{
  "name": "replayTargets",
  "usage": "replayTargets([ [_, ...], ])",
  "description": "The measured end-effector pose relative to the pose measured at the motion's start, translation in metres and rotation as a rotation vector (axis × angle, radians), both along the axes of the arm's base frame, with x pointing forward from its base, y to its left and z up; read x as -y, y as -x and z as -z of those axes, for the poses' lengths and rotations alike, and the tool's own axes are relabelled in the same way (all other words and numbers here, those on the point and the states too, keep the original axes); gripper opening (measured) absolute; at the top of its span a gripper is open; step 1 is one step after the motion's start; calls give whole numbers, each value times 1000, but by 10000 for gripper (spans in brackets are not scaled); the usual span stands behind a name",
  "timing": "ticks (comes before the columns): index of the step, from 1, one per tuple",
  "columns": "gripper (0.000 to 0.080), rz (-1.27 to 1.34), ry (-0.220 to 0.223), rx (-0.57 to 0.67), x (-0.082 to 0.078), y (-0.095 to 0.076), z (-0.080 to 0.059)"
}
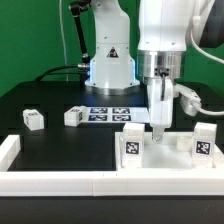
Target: Assemble square table
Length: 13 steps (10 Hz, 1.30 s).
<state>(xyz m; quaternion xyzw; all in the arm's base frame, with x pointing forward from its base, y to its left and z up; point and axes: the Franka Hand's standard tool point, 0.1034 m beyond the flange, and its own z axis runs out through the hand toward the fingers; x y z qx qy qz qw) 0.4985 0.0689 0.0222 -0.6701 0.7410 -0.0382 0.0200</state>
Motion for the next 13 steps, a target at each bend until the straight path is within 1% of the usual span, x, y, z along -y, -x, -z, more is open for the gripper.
replayTargets([
  [1, 649, -1, 7, 17, 0, -2, 1],
  [2, 649, -2, 8, 14, -3, -1, 6],
  [3, 649, -3, 9, 13, -3, -1, 7],
  [4, 512, -3, 9, 13, -3, -1, 7],
  [5, 512, -3, 10, 12, -2, -1, 8],
  [7, 238, -3, 10, 11, -2, 0, 8],
  [8, 74, -3, 8, -6, -2, 5, 11],
  [13, 61, -36, 10, -13, -2, 6, 11],
])
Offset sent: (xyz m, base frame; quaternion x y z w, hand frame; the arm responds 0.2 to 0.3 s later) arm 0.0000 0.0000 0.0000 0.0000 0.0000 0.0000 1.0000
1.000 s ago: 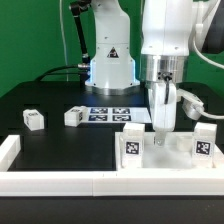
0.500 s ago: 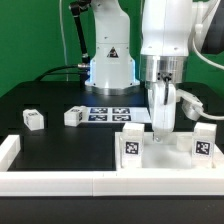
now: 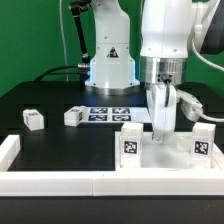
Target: Assemble square table
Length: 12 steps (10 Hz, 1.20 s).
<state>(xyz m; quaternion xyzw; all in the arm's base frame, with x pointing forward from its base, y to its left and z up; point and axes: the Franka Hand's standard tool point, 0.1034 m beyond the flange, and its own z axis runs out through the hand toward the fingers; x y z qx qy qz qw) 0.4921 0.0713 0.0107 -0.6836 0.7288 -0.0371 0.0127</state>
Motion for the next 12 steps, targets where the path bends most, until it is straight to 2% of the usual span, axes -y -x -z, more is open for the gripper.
replayTargets([
  [4, 60, -16, 1, 0, 0, 0, 0],
  [5, 60, -90, 19, 17, 7, 3, -1],
  [6, 60, -132, 37, 39, 20, 13, -4],
  [7, 60, -245, 74, 54, 40, 25, -7],
  [8, 60, -345, 121, 71, 54, 30, -7],
  [9, 60, -439, 169, 93, 62, 30, -7],
  [10, 60, -448, 162, 85, 59, 31, -4],
  [12, 60, -577, 185, 70, 64, 31, -4],
])
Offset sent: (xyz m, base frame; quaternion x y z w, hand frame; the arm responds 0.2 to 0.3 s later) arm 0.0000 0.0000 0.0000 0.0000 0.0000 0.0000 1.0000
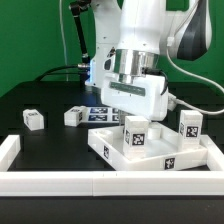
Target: Assemble square table
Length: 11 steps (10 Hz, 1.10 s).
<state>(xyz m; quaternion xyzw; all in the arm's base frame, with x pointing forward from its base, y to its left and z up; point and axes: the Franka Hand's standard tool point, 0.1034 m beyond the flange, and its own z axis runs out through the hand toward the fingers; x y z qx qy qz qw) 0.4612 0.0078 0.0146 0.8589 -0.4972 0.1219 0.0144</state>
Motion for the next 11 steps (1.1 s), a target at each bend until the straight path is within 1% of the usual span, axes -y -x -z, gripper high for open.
replayTargets([
  [1, 60, -35, 11, -5, 3, 0, 0],
  [2, 60, -144, 49, -11, 13, -4, -3],
  [4, 61, -335, 150, 5, 28, -11, -6],
  [6, 61, -422, 178, -13, 33, -11, -5],
  [7, 61, -447, 186, -18, 33, -11, -5],
  [8, 61, -523, 206, -31, 34, -12, -6],
  [9, 61, -637, 241, -43, 40, -17, -8],
  [10, 61, -758, 290, -44, 46, -25, -12],
  [11, 62, -767, 311, -29, 47, -26, -13],
])
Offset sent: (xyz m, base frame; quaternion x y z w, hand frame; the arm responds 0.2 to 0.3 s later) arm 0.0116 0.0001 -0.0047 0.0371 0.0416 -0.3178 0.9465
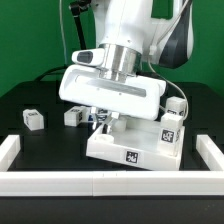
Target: Assemble square table
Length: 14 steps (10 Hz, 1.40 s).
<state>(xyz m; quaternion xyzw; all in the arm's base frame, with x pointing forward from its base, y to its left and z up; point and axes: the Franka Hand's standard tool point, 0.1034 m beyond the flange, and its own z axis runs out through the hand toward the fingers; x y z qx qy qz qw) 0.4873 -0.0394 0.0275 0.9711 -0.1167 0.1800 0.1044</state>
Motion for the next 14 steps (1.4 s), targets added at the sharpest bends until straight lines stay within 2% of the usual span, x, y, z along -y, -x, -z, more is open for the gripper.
replayTargets([
  [3, 63, 6, -2, 1, 0, 0, 0],
  [4, 251, 6, -2, 1, 0, 0, 0],
  [5, 387, 6, -2, 1, 0, 0, 0],
  [6, 387, 6, -2, 1, 0, 0, 0],
  [7, 564, 6, -2, 1, 0, 0, 0],
  [8, 621, 6, -2, 1, 0, 0, 0],
  [14, 649, 6, -2, 1, 0, 0, 0],
])
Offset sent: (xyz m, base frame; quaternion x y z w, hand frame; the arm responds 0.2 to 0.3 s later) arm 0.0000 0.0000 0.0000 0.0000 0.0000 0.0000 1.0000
